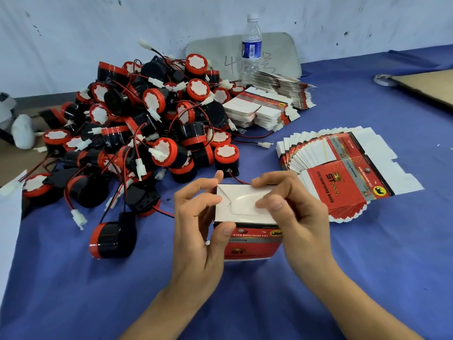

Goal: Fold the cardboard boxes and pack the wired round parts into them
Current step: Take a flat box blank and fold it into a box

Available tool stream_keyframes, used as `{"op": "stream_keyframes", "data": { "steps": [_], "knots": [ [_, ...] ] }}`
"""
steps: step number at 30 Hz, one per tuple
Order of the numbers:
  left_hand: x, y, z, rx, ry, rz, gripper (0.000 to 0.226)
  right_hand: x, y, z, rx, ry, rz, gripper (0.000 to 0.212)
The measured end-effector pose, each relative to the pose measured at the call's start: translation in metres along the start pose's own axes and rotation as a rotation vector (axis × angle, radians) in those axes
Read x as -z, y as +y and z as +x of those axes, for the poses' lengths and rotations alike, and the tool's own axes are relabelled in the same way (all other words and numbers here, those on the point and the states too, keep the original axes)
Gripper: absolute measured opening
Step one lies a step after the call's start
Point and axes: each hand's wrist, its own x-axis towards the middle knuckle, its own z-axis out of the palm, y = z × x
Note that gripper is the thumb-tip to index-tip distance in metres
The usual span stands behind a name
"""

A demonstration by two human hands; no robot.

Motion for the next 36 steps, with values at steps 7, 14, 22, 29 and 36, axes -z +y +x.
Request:
{"op": "stream_keyframes", "data": {
  "steps": [7,14,22,29,36],
  "knots": [
    [0.009,0.004,0.008,-0.075,-0.078,-0.085,0.023,0.019,-0.007,0.017,-0.665,-0.457,0.432,0.042],
    [0.009,0.002,0.011,-0.05,0.016,0.014,0.023,0.017,-0.008,0.015,-0.851,-0.508,0.551,0.053],
    [0.0,-0.003,0.01,0.972,0.254,-0.479,0.04,0.015,-0.004,0.018,-0.472,-0.082,0.673,0.035],
    [0.008,-0.006,0.022,1.163,0.103,-0.65,0.058,0.01,-0.002,0.014,-0.417,-0.083,0.73,0.036],
    [0.023,-0.006,0.023,1.286,-0.002,-0.973,0.058,0.01,-0.001,0.01,-0.509,-0.26,0.75,0.055]
  ]
}}
